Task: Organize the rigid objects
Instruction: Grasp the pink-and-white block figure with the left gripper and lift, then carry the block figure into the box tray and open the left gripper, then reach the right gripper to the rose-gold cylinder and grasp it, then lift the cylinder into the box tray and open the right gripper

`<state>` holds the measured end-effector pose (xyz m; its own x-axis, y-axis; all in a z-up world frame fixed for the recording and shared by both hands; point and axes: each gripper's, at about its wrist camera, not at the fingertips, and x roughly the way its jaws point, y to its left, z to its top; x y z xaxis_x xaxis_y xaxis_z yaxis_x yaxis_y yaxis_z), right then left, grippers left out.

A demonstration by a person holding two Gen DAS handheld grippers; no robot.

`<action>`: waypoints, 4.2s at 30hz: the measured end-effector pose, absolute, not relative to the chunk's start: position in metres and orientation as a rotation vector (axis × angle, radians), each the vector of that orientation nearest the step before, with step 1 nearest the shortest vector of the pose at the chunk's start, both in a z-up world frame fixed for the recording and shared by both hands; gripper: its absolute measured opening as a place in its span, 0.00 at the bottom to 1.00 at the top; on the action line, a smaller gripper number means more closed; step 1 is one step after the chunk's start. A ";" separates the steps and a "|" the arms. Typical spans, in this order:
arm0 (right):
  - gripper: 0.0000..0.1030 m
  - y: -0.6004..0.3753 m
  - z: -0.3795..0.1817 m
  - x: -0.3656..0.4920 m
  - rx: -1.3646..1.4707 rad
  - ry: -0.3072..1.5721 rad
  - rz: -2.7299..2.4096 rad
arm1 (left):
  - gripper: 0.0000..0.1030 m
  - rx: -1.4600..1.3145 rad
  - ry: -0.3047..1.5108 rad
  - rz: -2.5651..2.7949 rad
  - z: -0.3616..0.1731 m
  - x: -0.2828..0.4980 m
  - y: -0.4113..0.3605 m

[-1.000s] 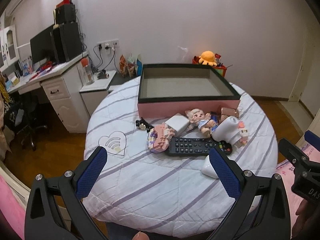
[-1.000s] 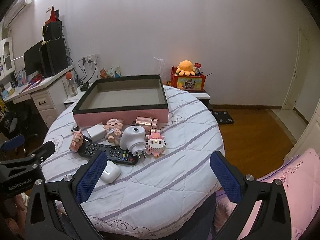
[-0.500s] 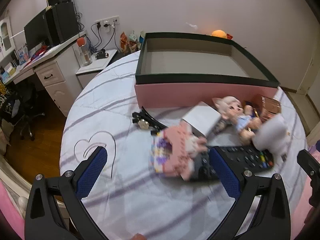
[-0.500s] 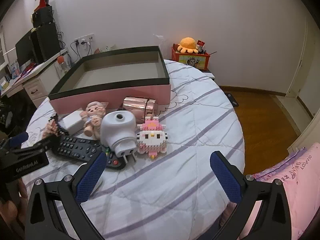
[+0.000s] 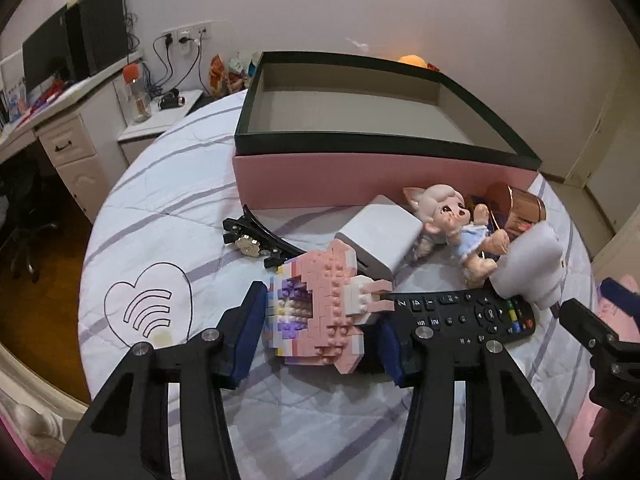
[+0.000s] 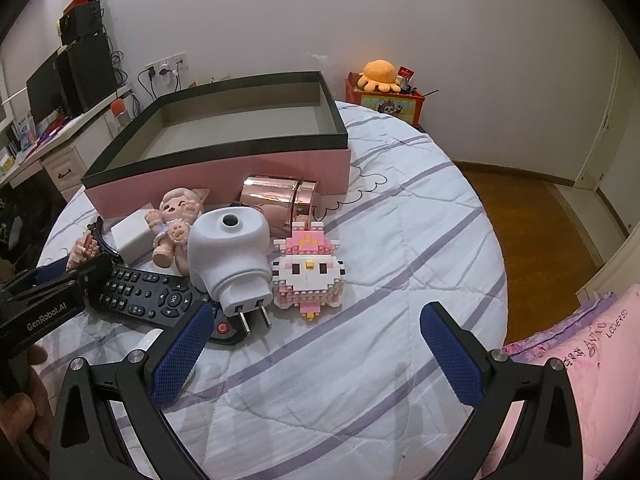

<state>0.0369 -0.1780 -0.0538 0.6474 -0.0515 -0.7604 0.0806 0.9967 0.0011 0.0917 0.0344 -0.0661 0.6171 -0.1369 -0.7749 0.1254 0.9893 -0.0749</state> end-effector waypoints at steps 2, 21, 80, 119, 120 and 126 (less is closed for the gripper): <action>1.00 -0.178 -0.053 0.036 0.035 0.860 -0.075 | 0.50 -0.024 0.892 -0.168 -0.066 0.090 0.035; 1.00 -0.181 -0.010 0.064 0.055 0.839 -0.047 | 0.50 -0.062 0.827 -0.199 0.015 0.111 0.025; 1.00 -0.173 -0.028 0.098 0.062 0.921 -0.029 | 0.99 -0.091 0.796 -0.038 0.000 0.111 0.062; 0.56 -0.186 -0.069 0.158 0.192 1.089 -0.006 | 0.99 -0.087 0.851 -0.044 -0.022 0.135 0.036; 0.56 -0.186 -0.067 0.156 0.192 1.082 -0.001 | 0.99 -0.087 0.851 -0.044 -0.021 0.135 0.036; 0.56 -0.184 -0.044 0.139 0.167 1.025 0.011 | 0.99 -0.079 0.832 -0.054 -0.013 0.135 0.032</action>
<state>0.1390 -0.1840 -0.0436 0.5203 0.0874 -0.8495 0.0692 0.9872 0.1439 0.1353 0.0321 -0.0132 0.6726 -0.0786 -0.7358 0.0166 0.9957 -0.0911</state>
